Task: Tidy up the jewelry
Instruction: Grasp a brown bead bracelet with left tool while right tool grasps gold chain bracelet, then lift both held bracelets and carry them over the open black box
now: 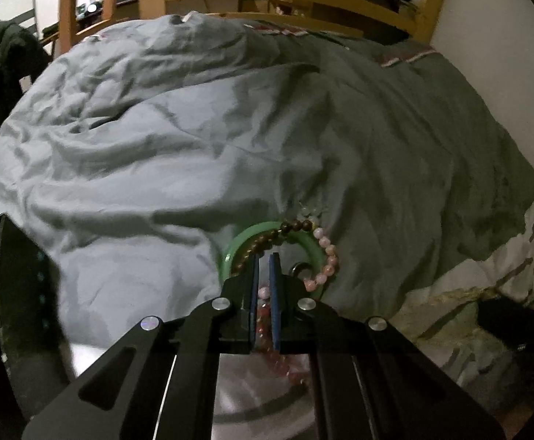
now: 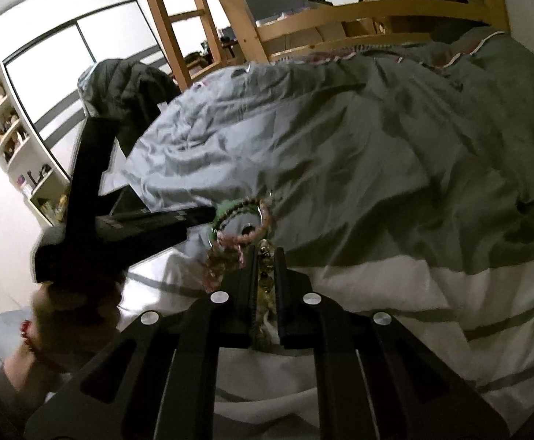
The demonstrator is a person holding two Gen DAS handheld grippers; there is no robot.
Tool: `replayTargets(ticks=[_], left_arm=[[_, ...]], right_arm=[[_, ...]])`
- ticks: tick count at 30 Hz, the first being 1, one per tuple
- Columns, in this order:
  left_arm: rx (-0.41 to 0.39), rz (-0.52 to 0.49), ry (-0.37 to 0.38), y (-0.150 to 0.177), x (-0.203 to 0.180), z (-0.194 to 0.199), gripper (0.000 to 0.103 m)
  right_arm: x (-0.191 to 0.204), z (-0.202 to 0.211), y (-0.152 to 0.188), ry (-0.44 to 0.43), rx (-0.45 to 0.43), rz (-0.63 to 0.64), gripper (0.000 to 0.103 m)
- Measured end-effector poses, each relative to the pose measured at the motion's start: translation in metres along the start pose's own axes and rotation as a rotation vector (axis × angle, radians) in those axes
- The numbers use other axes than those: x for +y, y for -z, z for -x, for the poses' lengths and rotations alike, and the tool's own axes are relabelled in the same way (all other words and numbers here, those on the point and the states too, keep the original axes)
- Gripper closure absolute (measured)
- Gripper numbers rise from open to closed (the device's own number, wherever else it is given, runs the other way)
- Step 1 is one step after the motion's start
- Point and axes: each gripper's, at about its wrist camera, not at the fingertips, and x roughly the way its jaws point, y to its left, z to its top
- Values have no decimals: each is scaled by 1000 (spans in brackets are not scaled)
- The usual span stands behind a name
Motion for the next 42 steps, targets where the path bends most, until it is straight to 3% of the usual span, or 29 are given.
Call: replayTargets(ticks=[2, 3, 4, 6, 8, 11, 15, 27, 42], left_arm=[[12, -31, -31, 0, -6, -9, 71], [-3, -53, -63, -1, -10, -12, 37], [-32, -67, -83, -1, -13, -12, 20], [-68, -106, -74, -4, -22, -14, 20], [-42, -115, -52, -7, -25, -25, 27], [9, -108, 11, -7, -22, -40, 67], [18, -101, 47, -8, -22, -40, 84], [-33, -70, 63, -7, -28, 0, 92], [-92, 39, 118, -18, -5, 39, 100]], right_arm=[[-2, -2, 0, -5, 5, -10, 94], [-2, -4, 0, -7, 10, -13, 94], [-3, -6, 1, -9, 16, -16, 94], [-3, -12, 3, -12, 37, -12, 94], [-4, -16, 5, -15, 49, -10, 94], [-6, -21, 6, -17, 59, -14, 94], [-10, -24, 7, -18, 69, -29, 94], [-13, -7, 4, -3, 19, -41, 94], [-15, 1, 0, -24, 3, -64, 94]])
